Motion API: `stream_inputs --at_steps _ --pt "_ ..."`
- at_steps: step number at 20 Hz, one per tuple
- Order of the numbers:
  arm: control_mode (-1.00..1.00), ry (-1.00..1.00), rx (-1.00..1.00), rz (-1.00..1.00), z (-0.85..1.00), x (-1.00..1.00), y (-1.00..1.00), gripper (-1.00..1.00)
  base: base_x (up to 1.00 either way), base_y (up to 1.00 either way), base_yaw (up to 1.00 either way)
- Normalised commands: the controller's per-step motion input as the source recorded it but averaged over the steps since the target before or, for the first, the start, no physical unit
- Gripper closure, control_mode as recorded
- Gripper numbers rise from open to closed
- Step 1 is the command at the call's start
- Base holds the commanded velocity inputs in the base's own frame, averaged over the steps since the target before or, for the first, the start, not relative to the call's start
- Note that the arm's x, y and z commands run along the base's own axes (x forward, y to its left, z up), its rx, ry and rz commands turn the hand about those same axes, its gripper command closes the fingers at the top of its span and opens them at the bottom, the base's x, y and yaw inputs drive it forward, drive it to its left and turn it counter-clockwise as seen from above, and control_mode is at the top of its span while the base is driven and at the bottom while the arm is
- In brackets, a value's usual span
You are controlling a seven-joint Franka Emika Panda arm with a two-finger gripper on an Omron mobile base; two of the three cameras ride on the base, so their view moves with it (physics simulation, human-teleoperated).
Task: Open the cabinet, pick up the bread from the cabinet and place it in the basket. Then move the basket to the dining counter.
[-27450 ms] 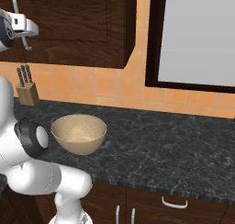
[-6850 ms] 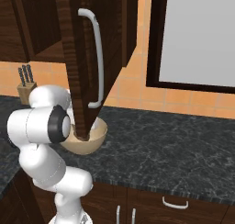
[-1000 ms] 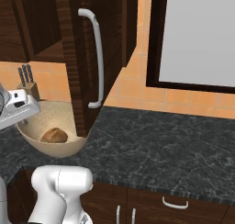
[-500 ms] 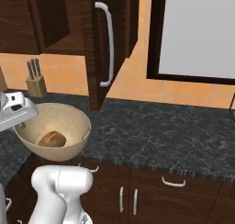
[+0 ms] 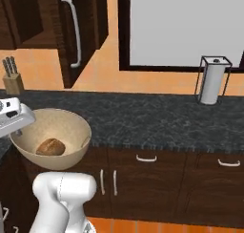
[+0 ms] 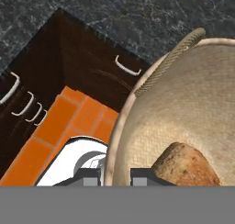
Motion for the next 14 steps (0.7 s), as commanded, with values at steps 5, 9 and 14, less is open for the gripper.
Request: stream_inputs --at_steps 5,9,14 --pt "1.00 0.00 0.00 0.00 0.00 0.00 0.00 1.00 -0.04 -1.00 -0.57" --pt "1.00 0.00 0.00 0.00 0.00 0.00 0.00 1.00 0.00 -1.00 -0.62" --pt "1.00 0.00 0.00 0.00 0.00 0.00 0.00 1.00 0.00 -1.00 -0.64"
